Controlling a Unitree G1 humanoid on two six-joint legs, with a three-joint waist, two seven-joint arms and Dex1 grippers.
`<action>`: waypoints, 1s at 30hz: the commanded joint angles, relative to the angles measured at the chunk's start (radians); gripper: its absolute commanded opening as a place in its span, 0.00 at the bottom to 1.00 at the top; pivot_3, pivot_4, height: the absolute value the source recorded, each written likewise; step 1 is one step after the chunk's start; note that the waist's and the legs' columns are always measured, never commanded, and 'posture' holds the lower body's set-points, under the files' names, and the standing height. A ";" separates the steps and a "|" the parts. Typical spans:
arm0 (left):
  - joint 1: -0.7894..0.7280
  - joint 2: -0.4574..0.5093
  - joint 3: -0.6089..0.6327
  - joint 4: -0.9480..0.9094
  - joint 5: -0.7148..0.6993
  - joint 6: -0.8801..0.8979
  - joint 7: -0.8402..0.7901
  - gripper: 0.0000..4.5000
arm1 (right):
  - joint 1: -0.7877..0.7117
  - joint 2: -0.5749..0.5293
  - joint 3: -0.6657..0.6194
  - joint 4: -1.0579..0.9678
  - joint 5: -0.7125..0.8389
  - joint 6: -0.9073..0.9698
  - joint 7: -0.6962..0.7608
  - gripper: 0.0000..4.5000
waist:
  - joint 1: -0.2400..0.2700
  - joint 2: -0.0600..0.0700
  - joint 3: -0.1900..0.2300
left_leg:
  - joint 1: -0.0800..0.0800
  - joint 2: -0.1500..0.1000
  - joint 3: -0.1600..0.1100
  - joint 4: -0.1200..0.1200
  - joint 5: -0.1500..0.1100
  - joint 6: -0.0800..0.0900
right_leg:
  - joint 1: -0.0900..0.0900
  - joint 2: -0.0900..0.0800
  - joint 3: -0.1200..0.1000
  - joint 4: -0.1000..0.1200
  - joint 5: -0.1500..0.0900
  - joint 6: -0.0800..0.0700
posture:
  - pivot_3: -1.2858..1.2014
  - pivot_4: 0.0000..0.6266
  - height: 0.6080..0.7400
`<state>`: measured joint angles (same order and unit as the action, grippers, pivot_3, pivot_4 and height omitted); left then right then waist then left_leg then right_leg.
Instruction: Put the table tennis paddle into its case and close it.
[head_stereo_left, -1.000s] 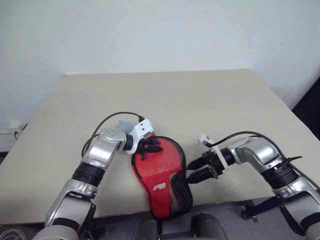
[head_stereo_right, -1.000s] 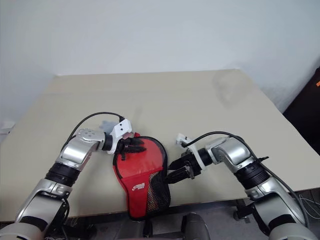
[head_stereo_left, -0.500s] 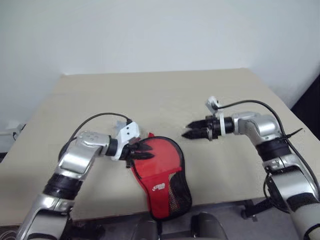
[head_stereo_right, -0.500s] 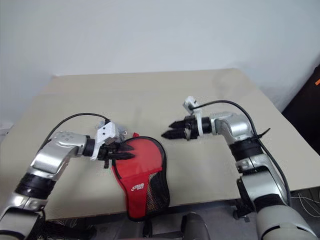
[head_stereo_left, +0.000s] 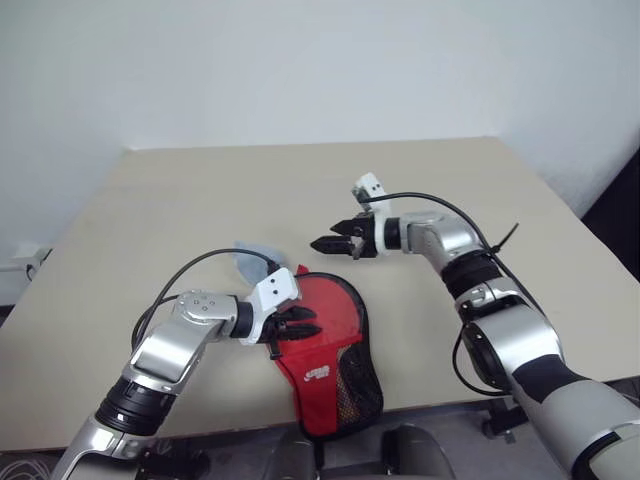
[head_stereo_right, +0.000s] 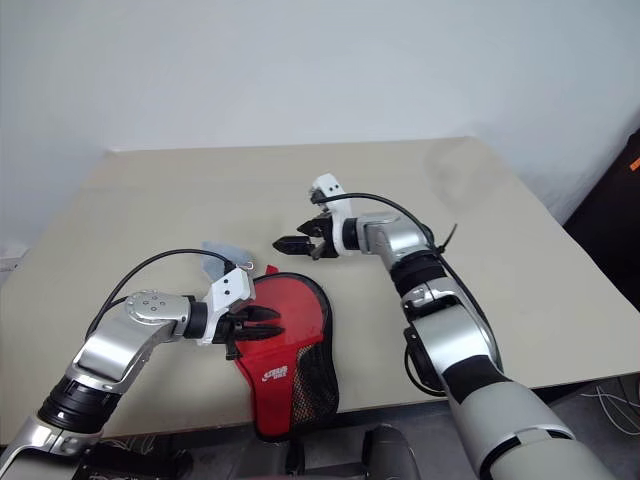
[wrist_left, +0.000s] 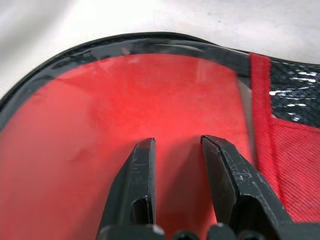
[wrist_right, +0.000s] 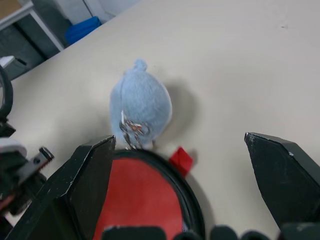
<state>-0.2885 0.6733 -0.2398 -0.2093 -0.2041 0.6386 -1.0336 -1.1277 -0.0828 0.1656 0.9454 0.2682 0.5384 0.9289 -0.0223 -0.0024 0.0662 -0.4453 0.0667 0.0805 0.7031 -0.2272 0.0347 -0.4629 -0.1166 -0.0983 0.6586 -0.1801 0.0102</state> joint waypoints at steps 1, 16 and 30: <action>0.001 0.013 -0.035 -0.023 0.025 -0.011 0.011 0.32 | -0.079 0.069 -0.039 0.069 -0.022 -0.054 -0.059 0.99 | 0.000 0.000 0.000 | 0.000 0.000 0.000 0.000 0.000 0.000 | 0.000 0.000 0.000 0.000 0.000 0.000 | 0.52 0.00 0.61; 0.041 0.070 -0.032 -0.064 -0.007 0.000 -0.009 0.32 | -0.181 0.330 -0.092 0.297 -0.109 -0.163 -0.215 0.99 | -0.001 0.000 0.000 | 0.000 0.000 0.000 -0.002 0.000 -0.001 | -0.001 0.000 0.000 -0.001 -0.001 -0.002 | 0.52 0.00 0.61; 0.114 0.169 0.011 -0.141 -0.058 -0.004 -0.068 0.32 | -0.217 0.375 -0.116 0.348 -0.138 -0.159 -0.213 0.99 | -0.006 0.000 0.000 | 0.000 0.001 0.000 -0.004 0.000 -0.002 | -0.003 0.000 0.000 0.000 -0.001 -0.002 | 0.52 0.00 0.61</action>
<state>-0.1919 0.8202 -0.2303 -0.3455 -0.2574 0.6312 -1.0809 -1.2865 0.1738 0.0653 1.3069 0.1335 0.3915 0.7085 -0.0284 -0.0020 0.0658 -0.4455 0.0678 0.0807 0.6991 -0.2273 0.0330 -0.4658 -0.1165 -0.0984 0.6584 -0.1811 0.0082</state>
